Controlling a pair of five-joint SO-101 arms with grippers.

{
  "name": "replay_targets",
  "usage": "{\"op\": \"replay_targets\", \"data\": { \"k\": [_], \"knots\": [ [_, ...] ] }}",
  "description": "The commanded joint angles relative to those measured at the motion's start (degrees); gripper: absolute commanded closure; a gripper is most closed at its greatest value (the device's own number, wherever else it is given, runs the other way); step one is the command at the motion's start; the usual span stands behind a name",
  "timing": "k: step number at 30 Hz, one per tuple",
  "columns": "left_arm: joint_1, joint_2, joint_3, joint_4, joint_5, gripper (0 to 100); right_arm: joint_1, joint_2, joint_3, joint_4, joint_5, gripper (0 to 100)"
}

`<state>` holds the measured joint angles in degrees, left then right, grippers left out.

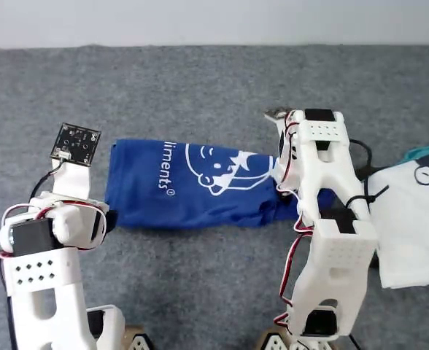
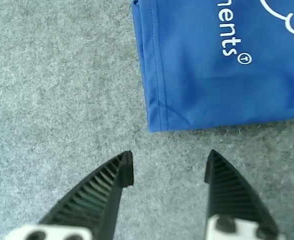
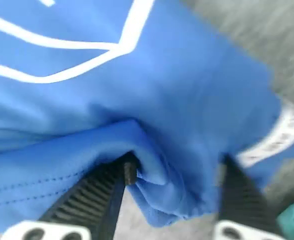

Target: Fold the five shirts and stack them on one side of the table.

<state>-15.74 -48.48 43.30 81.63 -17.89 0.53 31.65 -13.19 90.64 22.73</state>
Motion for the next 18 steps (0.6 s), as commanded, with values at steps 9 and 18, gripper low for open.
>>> {"op": "replay_targets", "data": {
  "k": [9,18],
  "knots": [
    [0.44,-1.05,-0.22,-0.35,0.00,77,0.57,-18.15,1.85,12.09,1.05,57.7],
    [0.44,-1.05,-0.22,-0.35,0.00,77,-1.63,-18.95,23.30,9.63,11.78,70.4]
  ]
}}
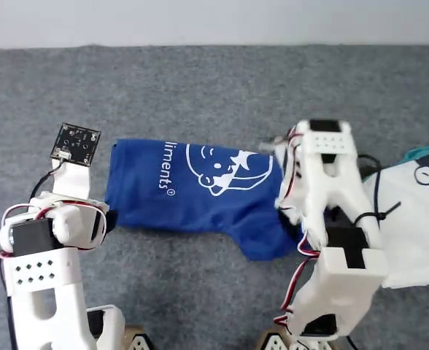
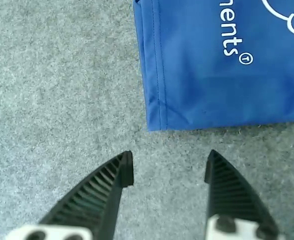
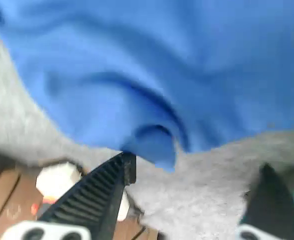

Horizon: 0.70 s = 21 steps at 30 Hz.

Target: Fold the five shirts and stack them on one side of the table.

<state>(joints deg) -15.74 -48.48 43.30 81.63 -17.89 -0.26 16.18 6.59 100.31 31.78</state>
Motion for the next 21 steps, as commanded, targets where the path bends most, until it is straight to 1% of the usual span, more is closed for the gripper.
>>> {"op": "replay_targets", "data": {
  "k": [1,5,9,13,19,21],
  "knots": [
    [0.44,-1.05,-0.22,-0.35,0.00,77,-1.27,-3.30,4.66,-1.36,2.99,71.3],
    [0.44,-1.05,0.04,-0.35,0.00,77,-3.12,-3.03,8.79,-8.66,2.81,72.4],
    [0.44,-1.05,1.63,-0.62,0.00,77,-6.02,-3.65,13.89,-8.75,3.43,72.5],
    [0.44,-1.05,1.27,-0.70,-0.09,77,-5.76,-3.65,17.32,-8.75,7.03,73.6],
    [0.44,-1.05,1.45,-0.70,-0.09,77,-5.76,-3.65,18.99,-10.33,7.21,88.8],
    [0.44,-1.05,1.45,-0.70,-0.09,77,-5.67,-3.65,18.73,-10.59,7.21,91.8]
  ]
}}
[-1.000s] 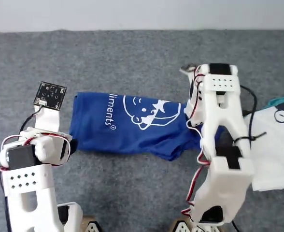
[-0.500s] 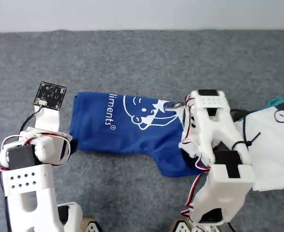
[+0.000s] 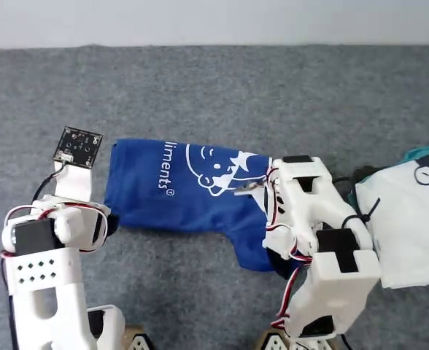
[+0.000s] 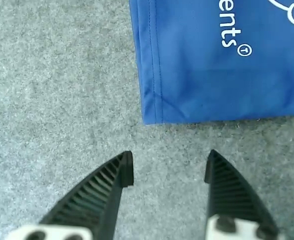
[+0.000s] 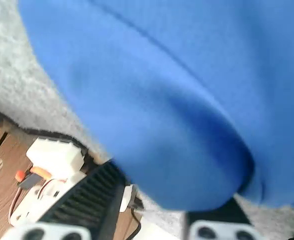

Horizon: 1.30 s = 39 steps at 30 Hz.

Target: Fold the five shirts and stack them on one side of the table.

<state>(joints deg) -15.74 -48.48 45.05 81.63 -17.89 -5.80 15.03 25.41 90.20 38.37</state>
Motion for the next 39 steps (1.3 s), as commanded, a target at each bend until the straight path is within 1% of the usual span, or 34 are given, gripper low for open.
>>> {"op": "replay_targets", "data": {
  "k": [1,7,10,11,14,18,23,28,32,36,39],
  "knots": [
    [0.44,-1.05,-0.31,-0.70,-0.09,77,-0.13,-2.77,-0.09,-0.40,0.62,92.0],
    [0.44,-1.05,-0.31,-0.70,-0.09,77,-0.31,-11.65,-0.09,3.03,0.97,92.8],
    [0.44,-1.05,-0.31,-0.70,-0.09,77,-0.31,-17.27,-0.09,5.49,0.97,99.5],
    [0.44,-1.05,-0.31,-0.70,-0.09,77,-0.31,-18.95,-0.09,6.20,0.97,98.0],
    [0.44,-1.05,-0.31,-0.70,-0.09,77,-0.57,-22.73,-0.18,7.25,1.23,98.7],
    [0.44,-1.05,-0.40,-0.70,-0.09,77,-0.22,-23.43,-1.23,5.67,1.23,98.6],
    [0.44,-1.05,-0.31,-0.70,-0.09,77,-0.31,-19.74,-6.33,0.92,-2.55,98.6],
    [0.44,-1.05,-0.22,-0.70,-0.09,77,-0.57,-12.79,-16.35,-3.56,-8.88,98.6],
    [0.44,-1.05,-0.22,-0.70,-0.09,77,-0.48,-5.05,-25.23,-4.09,-12.48,98.7],
    [0.44,-1.05,-0.22,-0.70,-0.09,77,0.48,3.65,-31.91,-4.18,-18.55,98.4],
    [0.44,-1.05,-0.22,-0.70,-0.09,77,1.01,8.31,-38.24,-5.14,-21.10,97.9]
  ]
}}
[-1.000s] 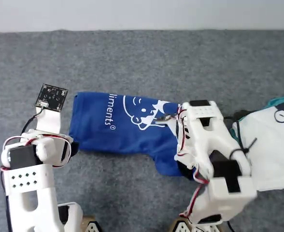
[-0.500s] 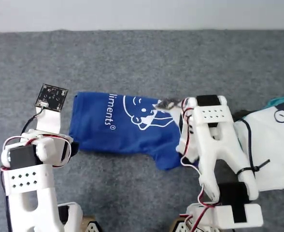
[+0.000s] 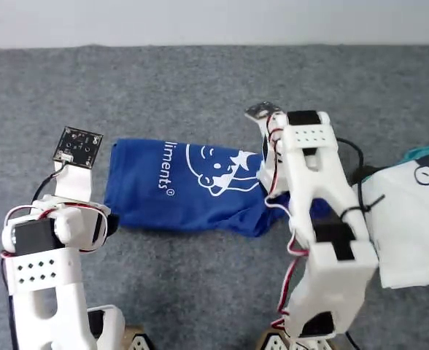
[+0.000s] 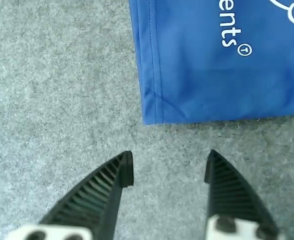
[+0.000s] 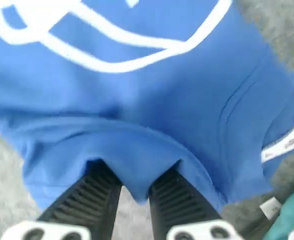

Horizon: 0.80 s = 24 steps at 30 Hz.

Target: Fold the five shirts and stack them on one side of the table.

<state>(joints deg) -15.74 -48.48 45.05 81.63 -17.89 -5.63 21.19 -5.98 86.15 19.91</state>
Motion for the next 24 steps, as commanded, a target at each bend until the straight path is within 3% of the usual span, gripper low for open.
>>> {"op": "replay_targets", "data": {
  "k": [1,8,14,24],
  "knots": [
    [0.44,-1.05,-0.22,-0.70,-0.09,77,0.84,3.56,-8.97,-1.36,-3.08,96.3],
    [0.44,-1.05,-0.22,-0.70,-0.09,77,0.92,12.79,-18.81,-0.75,-4.22,77.4],
    [0.44,-1.05,-0.13,-0.62,-0.09,77,0.84,14.99,-21.71,0.04,-4.13,76.4],
    [0.44,-1.05,-0.13,-0.53,-0.09,77,2.33,3.47,-21.63,16.75,-0.79,76.4]
  ]
}}
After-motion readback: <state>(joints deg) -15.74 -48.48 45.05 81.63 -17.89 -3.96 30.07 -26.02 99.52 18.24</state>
